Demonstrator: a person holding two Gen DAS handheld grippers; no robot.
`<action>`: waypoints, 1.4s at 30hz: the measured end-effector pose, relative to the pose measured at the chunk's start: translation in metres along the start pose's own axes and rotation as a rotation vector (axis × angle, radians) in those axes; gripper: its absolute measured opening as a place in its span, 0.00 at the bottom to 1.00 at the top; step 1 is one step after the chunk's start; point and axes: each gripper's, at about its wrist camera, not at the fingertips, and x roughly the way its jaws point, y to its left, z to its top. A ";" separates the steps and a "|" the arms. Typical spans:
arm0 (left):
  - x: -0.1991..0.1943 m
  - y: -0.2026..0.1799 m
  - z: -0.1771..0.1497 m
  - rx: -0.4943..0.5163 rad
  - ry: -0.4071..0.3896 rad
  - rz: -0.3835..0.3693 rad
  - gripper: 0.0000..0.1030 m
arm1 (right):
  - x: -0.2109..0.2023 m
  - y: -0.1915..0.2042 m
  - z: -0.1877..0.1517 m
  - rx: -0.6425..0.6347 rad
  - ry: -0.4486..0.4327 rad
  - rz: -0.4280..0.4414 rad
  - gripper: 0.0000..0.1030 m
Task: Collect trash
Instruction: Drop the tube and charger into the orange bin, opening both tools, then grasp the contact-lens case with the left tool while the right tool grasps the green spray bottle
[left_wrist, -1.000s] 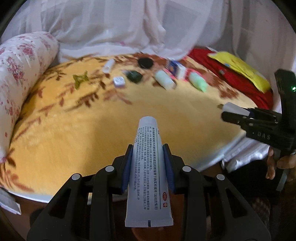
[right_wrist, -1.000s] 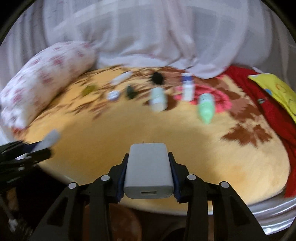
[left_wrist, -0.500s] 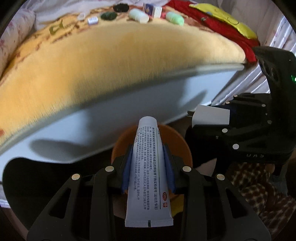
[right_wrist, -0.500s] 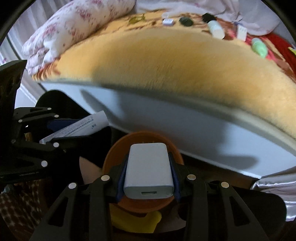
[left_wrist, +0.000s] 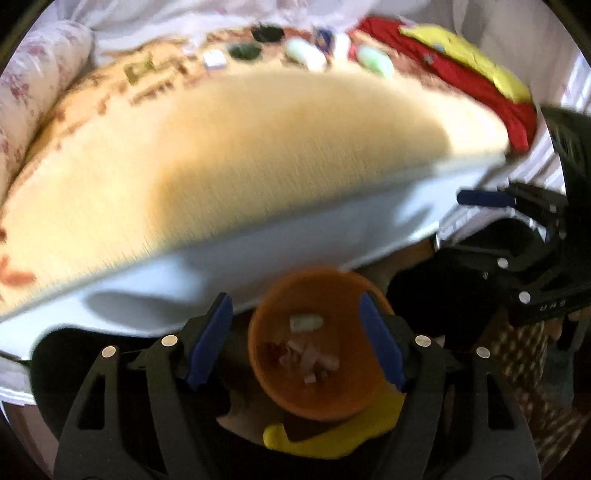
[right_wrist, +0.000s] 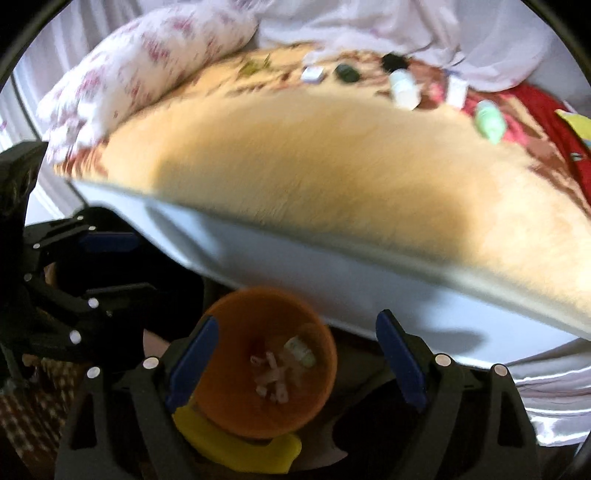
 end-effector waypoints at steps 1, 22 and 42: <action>-0.005 0.002 0.011 -0.007 -0.031 0.007 0.68 | -0.004 -0.004 0.007 0.009 -0.032 -0.006 0.83; 0.090 0.082 0.239 -0.190 -0.190 0.213 0.70 | -0.019 -0.064 0.091 0.073 -0.309 -0.110 0.87; 0.117 0.109 0.260 -0.268 -0.142 0.221 0.32 | -0.002 -0.073 0.129 0.063 -0.300 -0.078 0.87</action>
